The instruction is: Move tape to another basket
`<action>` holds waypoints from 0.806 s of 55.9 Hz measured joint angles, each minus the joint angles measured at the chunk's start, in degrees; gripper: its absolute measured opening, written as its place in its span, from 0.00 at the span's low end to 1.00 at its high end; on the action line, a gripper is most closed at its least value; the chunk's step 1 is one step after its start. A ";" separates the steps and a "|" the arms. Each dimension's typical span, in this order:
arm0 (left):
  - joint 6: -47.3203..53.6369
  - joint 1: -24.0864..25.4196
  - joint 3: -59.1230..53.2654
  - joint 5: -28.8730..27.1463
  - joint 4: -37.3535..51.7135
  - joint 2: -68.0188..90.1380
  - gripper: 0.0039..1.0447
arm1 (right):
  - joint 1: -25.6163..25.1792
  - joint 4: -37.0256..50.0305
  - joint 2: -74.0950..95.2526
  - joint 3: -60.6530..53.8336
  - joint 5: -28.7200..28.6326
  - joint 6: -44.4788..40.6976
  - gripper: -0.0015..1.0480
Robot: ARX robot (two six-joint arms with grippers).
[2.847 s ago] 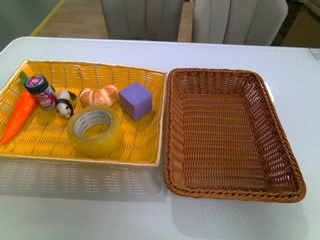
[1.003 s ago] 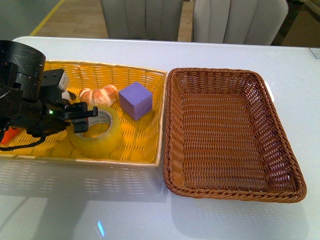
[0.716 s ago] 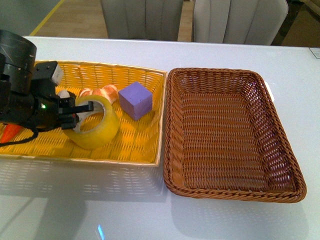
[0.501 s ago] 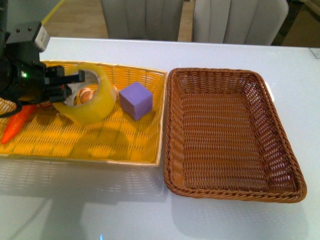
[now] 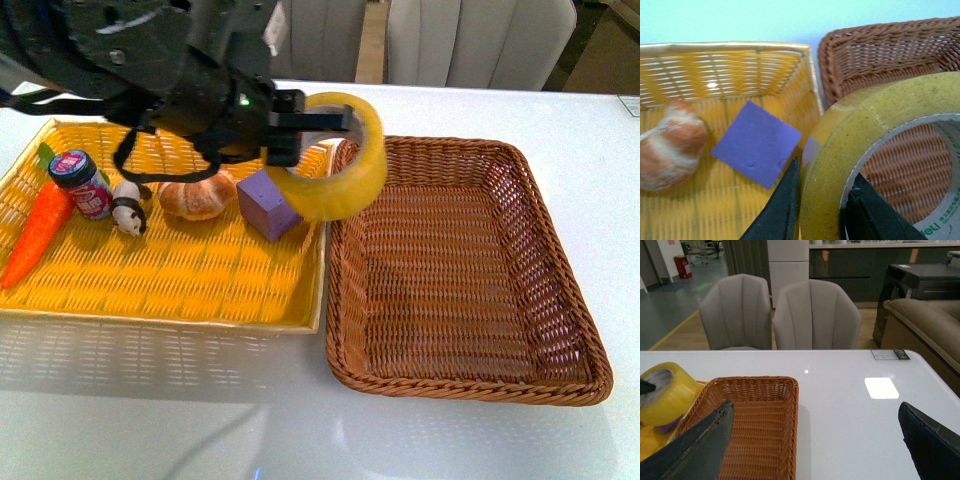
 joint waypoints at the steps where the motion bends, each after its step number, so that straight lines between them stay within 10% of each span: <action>1: -0.04 -0.59 0.70 0.00 -0.20 0.50 0.15 | 0.00 -0.02 0.00 0.00 0.00 -0.02 0.91; 45: -3.78 -8.33 14.53 0.68 -4.92 14.38 0.15 | 0.00 -0.02 0.00 0.00 0.00 0.00 0.91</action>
